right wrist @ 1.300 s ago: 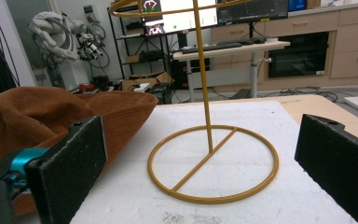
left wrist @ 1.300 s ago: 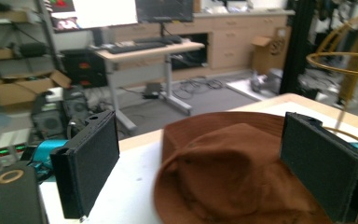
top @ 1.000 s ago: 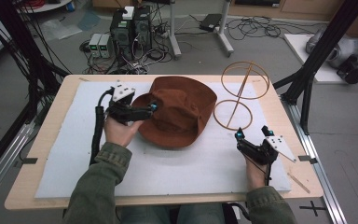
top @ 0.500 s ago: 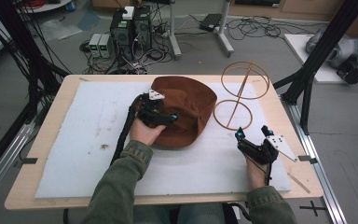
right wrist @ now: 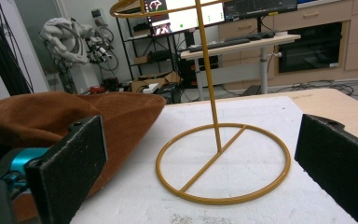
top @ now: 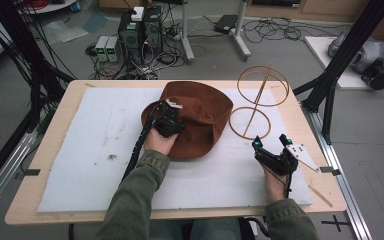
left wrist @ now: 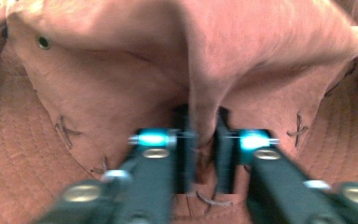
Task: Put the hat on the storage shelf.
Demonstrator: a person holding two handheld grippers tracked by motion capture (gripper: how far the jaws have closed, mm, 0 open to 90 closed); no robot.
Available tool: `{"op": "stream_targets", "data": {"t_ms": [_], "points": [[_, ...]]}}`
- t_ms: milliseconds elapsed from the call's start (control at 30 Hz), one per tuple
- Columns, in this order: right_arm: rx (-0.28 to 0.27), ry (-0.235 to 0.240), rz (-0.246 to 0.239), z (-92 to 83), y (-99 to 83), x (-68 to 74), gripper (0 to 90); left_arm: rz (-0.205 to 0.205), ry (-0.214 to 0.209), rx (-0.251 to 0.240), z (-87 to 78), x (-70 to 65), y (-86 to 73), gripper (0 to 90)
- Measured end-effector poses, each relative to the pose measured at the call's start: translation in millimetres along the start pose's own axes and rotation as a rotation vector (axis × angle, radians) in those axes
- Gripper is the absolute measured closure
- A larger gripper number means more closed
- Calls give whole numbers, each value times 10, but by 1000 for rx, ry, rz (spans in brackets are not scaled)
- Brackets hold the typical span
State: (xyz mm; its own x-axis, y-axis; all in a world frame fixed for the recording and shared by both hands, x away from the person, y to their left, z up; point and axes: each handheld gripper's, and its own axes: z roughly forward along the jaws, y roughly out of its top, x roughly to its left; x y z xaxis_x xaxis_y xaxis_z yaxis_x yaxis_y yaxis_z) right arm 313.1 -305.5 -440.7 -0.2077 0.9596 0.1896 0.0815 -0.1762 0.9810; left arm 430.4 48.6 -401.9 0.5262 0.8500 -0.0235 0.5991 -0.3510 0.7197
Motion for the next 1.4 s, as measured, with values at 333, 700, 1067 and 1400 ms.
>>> {"op": "stream_targets", "data": {"t_ms": [333,700,1067,1400], "points": [[17,20,9,10,-6,4,19,85,64,-93,-114,-65,-56,873],[19,28,17,8,-10,2,19,56,117,-277,-617,107,-124,874],[15,30,23,6,-13,7,19,27,233,-615,-1209,242,-207,872],[12,29,13,8,-13,10,19,35,194,-753,-1550,221,-87,871]]}}
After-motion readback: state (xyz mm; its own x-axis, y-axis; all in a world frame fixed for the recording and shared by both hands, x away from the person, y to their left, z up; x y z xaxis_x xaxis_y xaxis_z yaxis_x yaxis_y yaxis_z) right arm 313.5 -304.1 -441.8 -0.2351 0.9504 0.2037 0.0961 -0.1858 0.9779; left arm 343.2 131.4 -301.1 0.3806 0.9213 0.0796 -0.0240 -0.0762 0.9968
